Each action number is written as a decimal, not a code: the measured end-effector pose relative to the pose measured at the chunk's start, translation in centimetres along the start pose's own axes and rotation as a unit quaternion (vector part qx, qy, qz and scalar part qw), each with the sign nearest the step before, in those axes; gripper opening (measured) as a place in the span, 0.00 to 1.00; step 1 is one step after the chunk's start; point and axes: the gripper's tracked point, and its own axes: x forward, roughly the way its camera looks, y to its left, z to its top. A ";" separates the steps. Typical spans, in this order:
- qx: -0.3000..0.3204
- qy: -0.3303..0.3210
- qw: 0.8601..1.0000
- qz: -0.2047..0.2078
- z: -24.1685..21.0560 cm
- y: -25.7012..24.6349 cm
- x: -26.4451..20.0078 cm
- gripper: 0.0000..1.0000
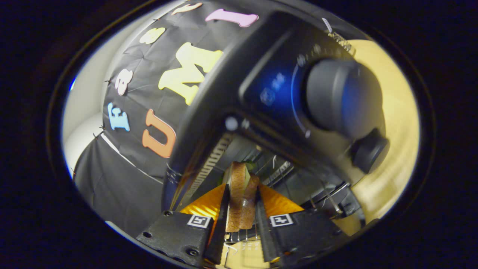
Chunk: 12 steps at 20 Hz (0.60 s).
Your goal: Open the toaster oven, put the food inside, and close the toaster oven door.
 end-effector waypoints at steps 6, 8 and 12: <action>-0.177 0.009 0.983 -0.052 -1.3 -0.2 -0.6 0.82; -0.235 -0.002 0.968 -0.083 -1.4 -0.3 -1.3 0.92; -0.299 -0.030 0.949 -0.096 -0.6 2.1 -4.4 1.00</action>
